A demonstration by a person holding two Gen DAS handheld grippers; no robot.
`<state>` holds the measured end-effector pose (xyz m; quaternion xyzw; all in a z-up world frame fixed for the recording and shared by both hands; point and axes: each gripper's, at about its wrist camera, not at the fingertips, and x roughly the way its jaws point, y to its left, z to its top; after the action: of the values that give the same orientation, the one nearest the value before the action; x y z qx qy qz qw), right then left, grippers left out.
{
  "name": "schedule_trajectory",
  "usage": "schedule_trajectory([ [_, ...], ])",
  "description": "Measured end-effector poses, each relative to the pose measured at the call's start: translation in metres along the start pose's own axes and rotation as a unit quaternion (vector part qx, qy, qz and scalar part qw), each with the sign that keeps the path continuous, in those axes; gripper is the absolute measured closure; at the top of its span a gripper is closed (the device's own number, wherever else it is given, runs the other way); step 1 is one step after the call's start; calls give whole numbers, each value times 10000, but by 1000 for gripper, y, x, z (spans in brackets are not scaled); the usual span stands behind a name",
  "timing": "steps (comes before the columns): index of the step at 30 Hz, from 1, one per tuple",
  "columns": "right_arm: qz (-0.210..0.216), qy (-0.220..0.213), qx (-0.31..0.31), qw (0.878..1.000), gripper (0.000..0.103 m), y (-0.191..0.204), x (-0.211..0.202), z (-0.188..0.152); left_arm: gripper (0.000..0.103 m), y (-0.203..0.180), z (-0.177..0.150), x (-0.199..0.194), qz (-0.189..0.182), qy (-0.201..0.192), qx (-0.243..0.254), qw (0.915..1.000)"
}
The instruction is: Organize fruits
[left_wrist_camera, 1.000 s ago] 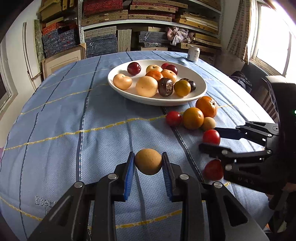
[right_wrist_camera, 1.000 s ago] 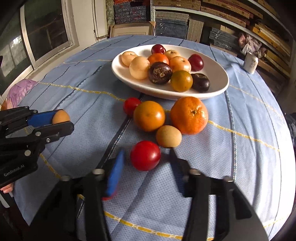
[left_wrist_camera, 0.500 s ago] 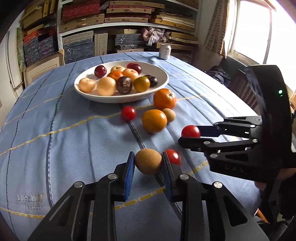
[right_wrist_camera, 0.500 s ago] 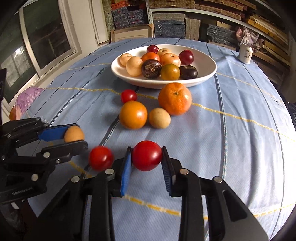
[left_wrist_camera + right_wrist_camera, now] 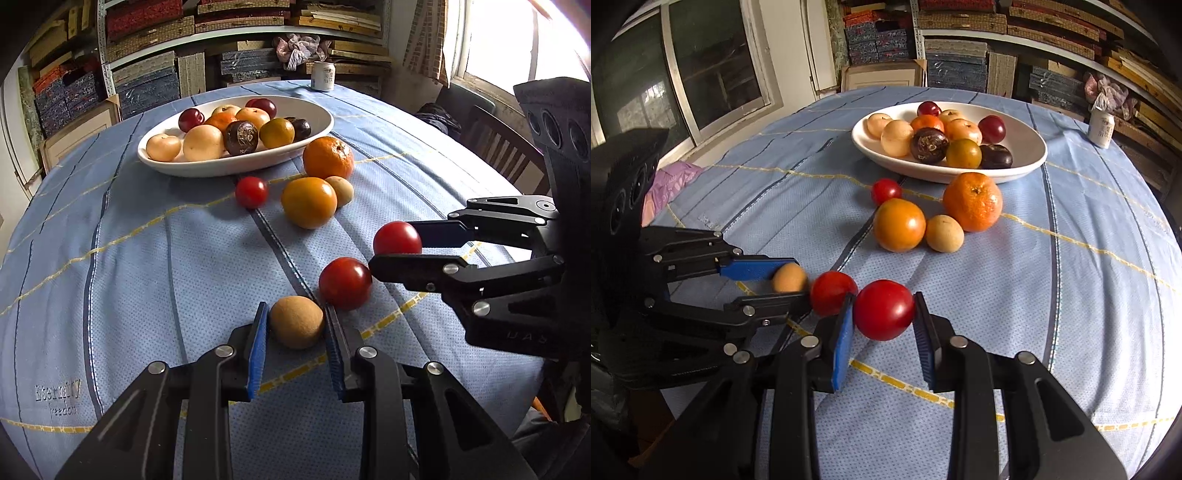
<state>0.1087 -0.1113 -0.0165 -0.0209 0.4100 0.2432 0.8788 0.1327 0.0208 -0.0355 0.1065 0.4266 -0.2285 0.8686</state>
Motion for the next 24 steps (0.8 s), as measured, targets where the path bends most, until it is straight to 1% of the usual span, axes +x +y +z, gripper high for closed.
schedule_trajectory([
  [4,-39,-86,74,9999,73,-2,-5,3,74,-6,-3,-1,-39,-74,119,9999],
  [6,7,-96,93,9999,73,-3,-6,5,73,-11,-2,0,-38,-111,156,9998],
  [8,-76,-86,117,9999,73,-3,-5,5,74,-15,-1,1,-31,-108,199,9997],
  [11,-44,-93,221,9997,73,-7,-4,5,73,-18,1,3,39,-69,330,9994],
  [13,-96,-82,268,9996,73,-11,-3,5,70,-21,2,3,120,-27,406,9991],
  [16,29,-22,379,9993,73,-15,-1,4,69,-25,4,4,220,11,585,9980],
  [20,77,-107,460,9989,73,-16,-3,-1,69,-29,5,6,311,23,714,9970],
  [21,104,-113,509,9986,73,-18,-3,-3,63,-30,5,7,404,6,752,9963],
  [22,132,-115,583,9981,73,-20,-3,-4,51,-30,5,7,509,-19,755,9958],
  [24,142,-70,737,9972,73,-26,-1,-6,40,-32,5,8,587,-66,787,9951],
])
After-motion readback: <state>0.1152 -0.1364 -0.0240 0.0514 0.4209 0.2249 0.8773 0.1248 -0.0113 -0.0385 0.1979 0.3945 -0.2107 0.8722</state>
